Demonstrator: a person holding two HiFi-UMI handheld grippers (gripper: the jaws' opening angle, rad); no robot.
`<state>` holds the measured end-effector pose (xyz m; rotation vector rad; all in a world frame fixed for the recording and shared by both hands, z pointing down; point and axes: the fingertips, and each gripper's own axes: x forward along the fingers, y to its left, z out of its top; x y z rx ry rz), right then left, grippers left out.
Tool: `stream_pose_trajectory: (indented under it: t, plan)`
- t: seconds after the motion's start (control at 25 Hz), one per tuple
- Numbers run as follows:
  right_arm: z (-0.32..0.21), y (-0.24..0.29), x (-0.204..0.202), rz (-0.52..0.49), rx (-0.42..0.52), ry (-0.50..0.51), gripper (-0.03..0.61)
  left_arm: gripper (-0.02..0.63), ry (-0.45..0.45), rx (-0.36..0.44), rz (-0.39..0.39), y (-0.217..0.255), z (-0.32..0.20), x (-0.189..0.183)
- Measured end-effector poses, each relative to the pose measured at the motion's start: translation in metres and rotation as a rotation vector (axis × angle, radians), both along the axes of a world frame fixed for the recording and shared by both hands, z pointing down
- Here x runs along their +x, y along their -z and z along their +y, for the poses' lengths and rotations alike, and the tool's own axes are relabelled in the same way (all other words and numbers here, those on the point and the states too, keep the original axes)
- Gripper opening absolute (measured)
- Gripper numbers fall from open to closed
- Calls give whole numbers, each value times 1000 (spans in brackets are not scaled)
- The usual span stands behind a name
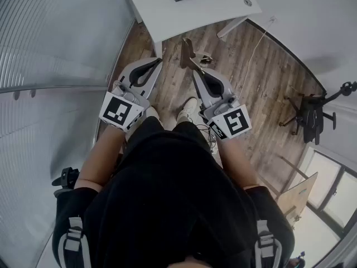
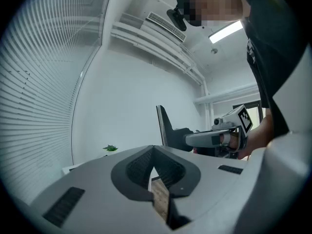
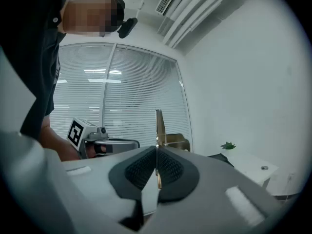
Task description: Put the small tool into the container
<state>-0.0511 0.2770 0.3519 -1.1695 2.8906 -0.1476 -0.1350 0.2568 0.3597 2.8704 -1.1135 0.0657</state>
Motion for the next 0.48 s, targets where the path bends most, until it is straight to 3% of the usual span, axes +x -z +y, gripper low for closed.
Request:
stream_pose_trajectory:
  t: [0.48]
  plan:
    - [2,2,10,-29,-19,28,11,6,4,-15,28,-1,9,6]
